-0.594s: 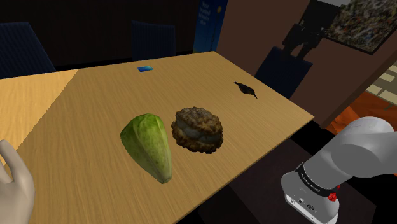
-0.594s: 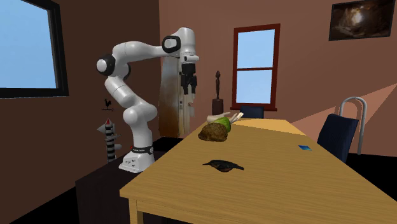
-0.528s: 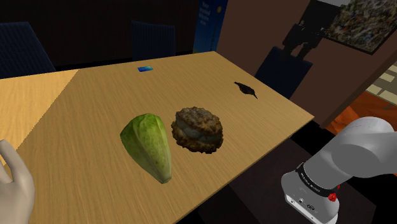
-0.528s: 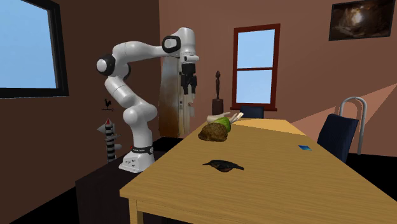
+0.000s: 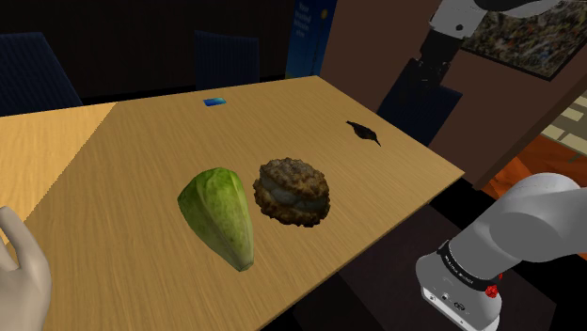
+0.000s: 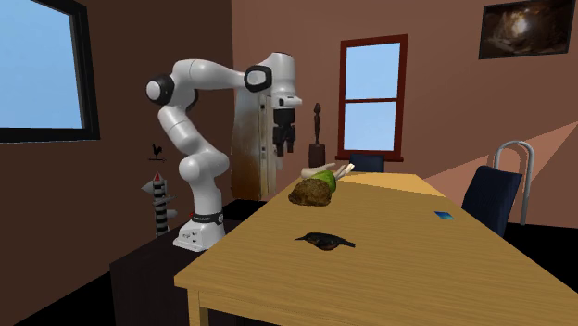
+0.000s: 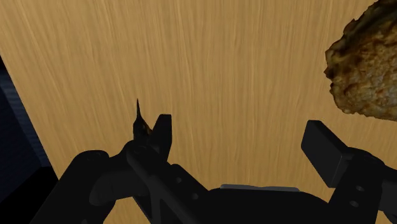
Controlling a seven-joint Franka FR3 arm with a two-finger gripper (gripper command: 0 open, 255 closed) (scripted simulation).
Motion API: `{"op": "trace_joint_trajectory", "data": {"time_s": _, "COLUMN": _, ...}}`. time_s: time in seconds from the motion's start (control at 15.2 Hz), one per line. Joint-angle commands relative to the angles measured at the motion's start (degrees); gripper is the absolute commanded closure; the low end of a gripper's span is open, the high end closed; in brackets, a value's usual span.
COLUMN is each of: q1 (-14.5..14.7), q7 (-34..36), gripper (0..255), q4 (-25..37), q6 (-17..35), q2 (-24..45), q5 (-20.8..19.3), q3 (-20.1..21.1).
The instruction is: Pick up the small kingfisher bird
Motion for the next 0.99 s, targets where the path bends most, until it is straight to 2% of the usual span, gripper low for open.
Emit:
{"op": "trace_joint_trajectory", "data": {"time_s": 0.0, "q1": -0.3, "q7": -2.4, "gripper": 0, "q4": -0.2, "q6": 2.8, "q2": 2.9, "q5": -0.5, "q3": -1.8}}
{"op": "trace_joint_trajectory", "data": {"time_s": 0.46, "q1": -0.4, "q7": -10.6, "gripper": 0, "q4": 1.2, "q6": 12.6, "q2": 15.7, "q5": -0.2, "q3": -7.4}}
{"op": "trace_joint_trajectory", "data": {"time_s": 0.92, "q1": -0.3, "q7": -19.8, "gripper": 0, "q4": 6.6, "q6": 20.2, "q2": 30.9, "q5": 3.6, "q3": -11.9}}
